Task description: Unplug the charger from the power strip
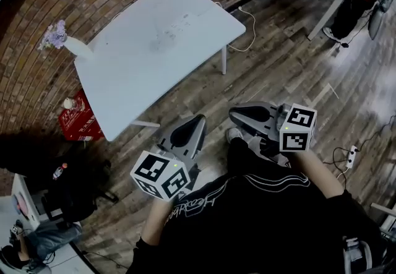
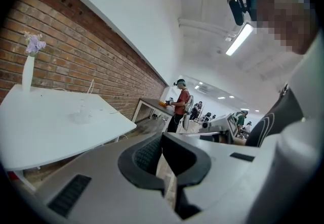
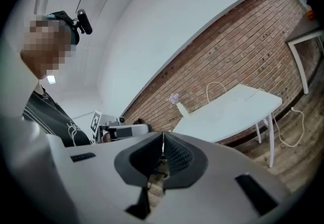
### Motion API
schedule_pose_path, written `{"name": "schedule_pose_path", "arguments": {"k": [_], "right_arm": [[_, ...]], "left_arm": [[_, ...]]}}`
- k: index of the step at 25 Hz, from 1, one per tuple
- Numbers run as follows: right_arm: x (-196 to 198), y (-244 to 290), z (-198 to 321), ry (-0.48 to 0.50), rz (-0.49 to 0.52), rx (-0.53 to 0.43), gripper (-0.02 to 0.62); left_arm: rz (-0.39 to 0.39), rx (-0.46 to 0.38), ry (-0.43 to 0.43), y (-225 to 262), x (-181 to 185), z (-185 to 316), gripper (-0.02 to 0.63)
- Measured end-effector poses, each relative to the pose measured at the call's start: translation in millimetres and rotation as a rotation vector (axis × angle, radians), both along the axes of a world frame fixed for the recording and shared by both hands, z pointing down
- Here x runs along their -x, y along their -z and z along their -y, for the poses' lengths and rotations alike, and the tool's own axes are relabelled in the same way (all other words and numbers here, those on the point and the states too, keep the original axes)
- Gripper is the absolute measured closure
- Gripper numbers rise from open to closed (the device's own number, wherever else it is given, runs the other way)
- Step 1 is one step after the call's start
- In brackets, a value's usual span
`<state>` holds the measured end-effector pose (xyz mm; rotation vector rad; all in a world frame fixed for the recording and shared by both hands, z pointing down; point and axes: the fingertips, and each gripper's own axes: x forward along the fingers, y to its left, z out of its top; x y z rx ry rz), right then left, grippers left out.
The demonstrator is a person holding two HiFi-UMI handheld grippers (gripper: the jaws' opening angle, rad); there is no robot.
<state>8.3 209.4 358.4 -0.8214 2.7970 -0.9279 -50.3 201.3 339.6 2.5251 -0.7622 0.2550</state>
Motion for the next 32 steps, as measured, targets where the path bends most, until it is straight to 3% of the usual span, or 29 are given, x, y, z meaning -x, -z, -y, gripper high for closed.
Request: {"name": "schedule_pose_path", "arguments": {"k": [7,13,26,32], "right_arm": [[-43.7,-9.2,90.4,0.049,0.022,0.024,0.597],[-69.7,-0.8,140.0,0.075,0.039,-0.009,0.598],[-47.4,-9.4,215.4,0.123,0.018,0.007,0.597],[-30.3,-21.8,266.2,0.121,-0.01,0.049,0.597]], "left_arm": [[0.008,0.007,0.012,-6.7,-53.2,90.0,0.601],[0.05,-0.03,0.067,0.9,-65.6,139.6,0.601],[0.069,-0.035,0.246,-12.8,8.0,228.7,0.59],[0.142,-0.017,0.21,-46.2,31.3,279.8,0.485]]}}
